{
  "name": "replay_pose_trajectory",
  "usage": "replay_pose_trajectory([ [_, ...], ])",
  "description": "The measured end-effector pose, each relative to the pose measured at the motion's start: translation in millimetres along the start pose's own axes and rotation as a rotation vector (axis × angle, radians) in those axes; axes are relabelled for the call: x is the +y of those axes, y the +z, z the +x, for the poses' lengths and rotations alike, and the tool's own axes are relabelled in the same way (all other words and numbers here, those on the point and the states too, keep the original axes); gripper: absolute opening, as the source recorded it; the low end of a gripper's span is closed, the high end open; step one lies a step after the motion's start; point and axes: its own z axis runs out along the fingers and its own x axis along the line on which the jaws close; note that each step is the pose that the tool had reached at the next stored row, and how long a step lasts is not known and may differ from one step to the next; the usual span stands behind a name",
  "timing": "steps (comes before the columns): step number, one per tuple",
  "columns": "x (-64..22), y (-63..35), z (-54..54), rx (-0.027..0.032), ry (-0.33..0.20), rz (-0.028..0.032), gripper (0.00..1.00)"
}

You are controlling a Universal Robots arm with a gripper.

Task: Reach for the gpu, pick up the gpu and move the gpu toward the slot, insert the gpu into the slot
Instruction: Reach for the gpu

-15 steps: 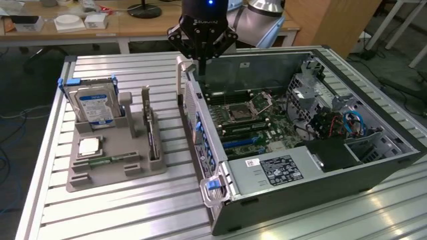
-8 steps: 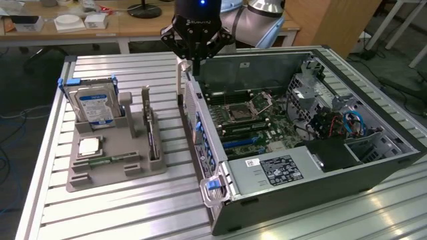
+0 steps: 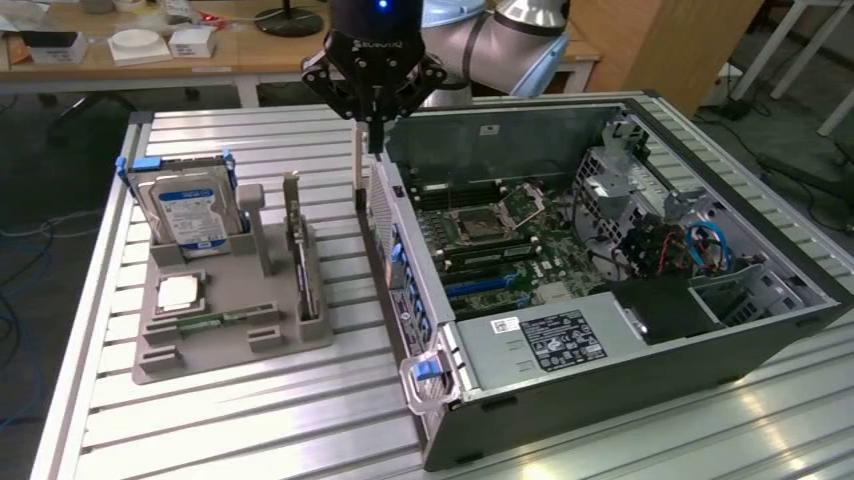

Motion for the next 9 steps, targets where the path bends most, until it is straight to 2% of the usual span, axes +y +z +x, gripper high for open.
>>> replay_pose_trajectory([
  [9,-1.3,-0.2,17.7,0.0010,0.000,0.0001,0.10],
])
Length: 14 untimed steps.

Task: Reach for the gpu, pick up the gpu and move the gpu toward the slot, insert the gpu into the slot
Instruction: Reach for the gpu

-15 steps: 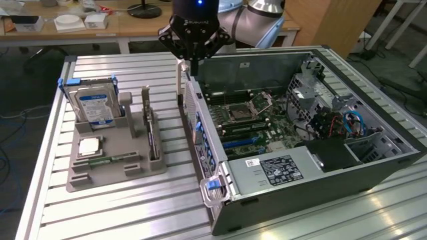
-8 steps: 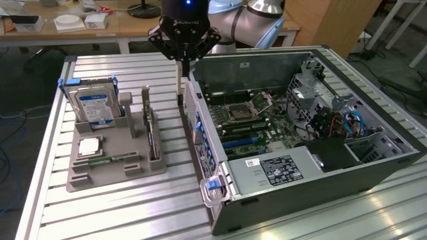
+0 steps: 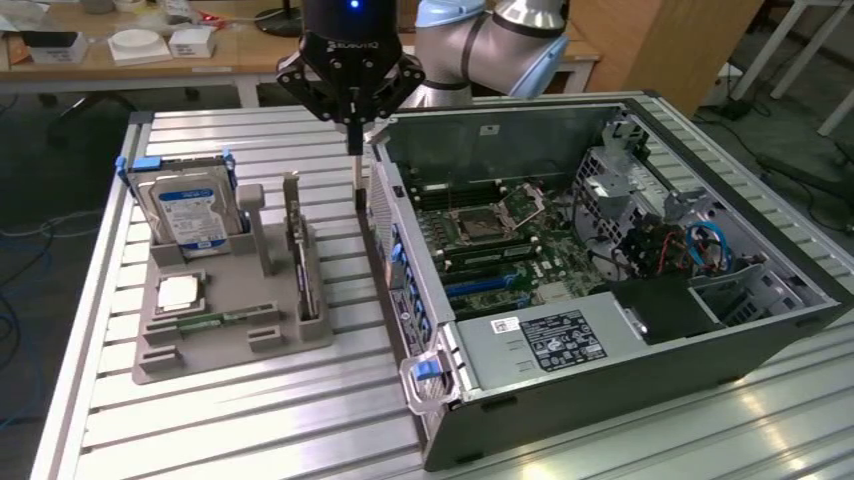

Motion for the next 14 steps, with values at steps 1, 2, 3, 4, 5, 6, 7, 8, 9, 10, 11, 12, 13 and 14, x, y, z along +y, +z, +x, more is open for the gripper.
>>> replay_pose_trajectory([
  [1,-0.1,-0.1,1.9,0.0002,0.000,0.0000,0.10],
  [2,-0.3,-0.1,3.7,0.0004,0.000,0.0000,0.10],
  [3,-0.4,-0.2,5.6,0.0006,0.000,0.0001,0.10],
  [4,-0.6,-0.2,7.5,0.0007,0.000,0.0000,0.10],
  [5,-0.7,-0.2,9.6,0.0008,0.000,0.0001,0.10],
  [6,-0.8,-0.3,11.6,0.0009,0.000,0.0001,0.10],
  [7,-1.0,-0.3,13.5,0.0011,0.000,0.0001,0.10],
  [8,-1.1,-0.3,15.4,0.0011,0.000,0.0001,0.10],
  [9,-1.3,-0.4,17.4,0.0013,0.000,0.0001,0.10],
  [10,-1.4,-0.4,19.4,0.0014,0.000,0.0001,0.10],
  [11,-1.6,-0.5,21.5,0.0015,0.000,0.0001,0.10],
  [12,-1.7,-0.5,23.5,0.0015,0.000,0.0001,0.10],
  [13,-1.9,-0.6,25.4,0.0017,0.000,0.0001,0.10],
  [14,-2.0,-0.6,27.4,0.0018,0.000,0.0002,0.10],
])
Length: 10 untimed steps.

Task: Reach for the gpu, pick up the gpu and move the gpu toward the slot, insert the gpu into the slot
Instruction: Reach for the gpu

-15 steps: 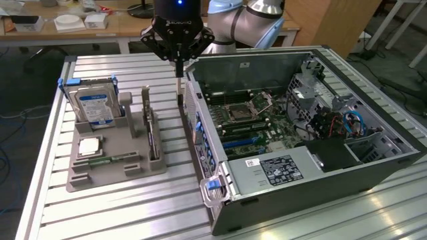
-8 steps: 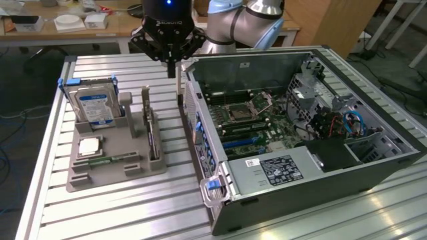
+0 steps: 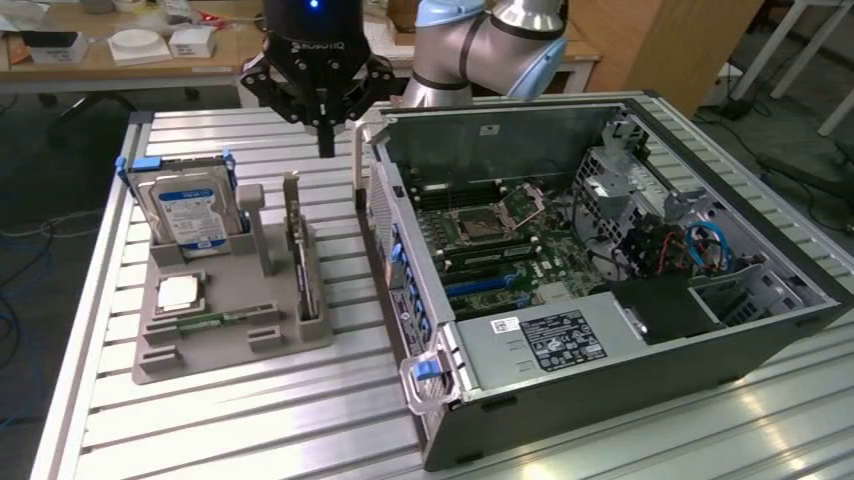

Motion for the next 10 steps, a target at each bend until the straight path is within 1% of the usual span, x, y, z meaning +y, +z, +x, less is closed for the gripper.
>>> replay_pose_trajectory([
  [10,-1.5,-0.4,20.4,0.0009,0.000,0.0000,0.10],
])
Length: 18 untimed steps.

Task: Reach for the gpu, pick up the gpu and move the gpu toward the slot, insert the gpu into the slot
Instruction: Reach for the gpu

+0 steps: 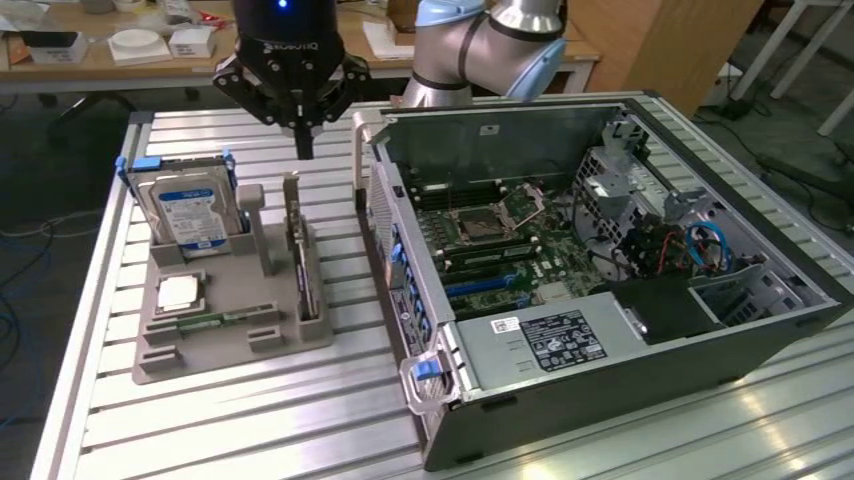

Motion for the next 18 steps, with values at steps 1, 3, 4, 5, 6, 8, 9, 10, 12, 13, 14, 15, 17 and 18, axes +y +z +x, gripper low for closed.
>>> replay_pose_trajectory([
  [1,-0.1,-0.1,2.0,0.0002,0.000,0.0000,0.10],
  [3,-0.4,-0.1,5.9,0.0003,0.000,0.0000,0.10],
  [4,-0.6,-0.1,7.9,0.0005,0.000,0.0000,0.10],
  [5,-0.7,-0.2,10.0,0.0005,0.000,0.0000,0.10],
  [6,-0.9,-0.2,11.9,0.0006,0.000,0.0000,0.10],
  [8,-1.2,-0.3,16.1,0.0008,0.000,0.0001,0.10],
  [9,-1.3,-0.3,18.0,0.0009,0.000,0.0000,0.10],
  [10,-1.5,-0.3,19.9,0.0010,0.000,0.0001,0.10],
  [12,-1.8,-0.4,23.6,0.0012,0.000,0.0001,0.10],
  [13,-1.9,-0.4,25.4,0.0013,0.000,0.0001,0.10],
  [14,-2.0,-0.4,27.4,0.0014,0.000,0.0001,0.10],
  [15,-2.2,-0.5,29.2,0.0016,0.000,0.0001,0.10],
  [17,-2.4,-0.5,32.6,0.0017,0.000,0.0001,0.10],
  [18,-2.5,-0.5,34.2,0.0018,0.001,0.0001,0.10],
])
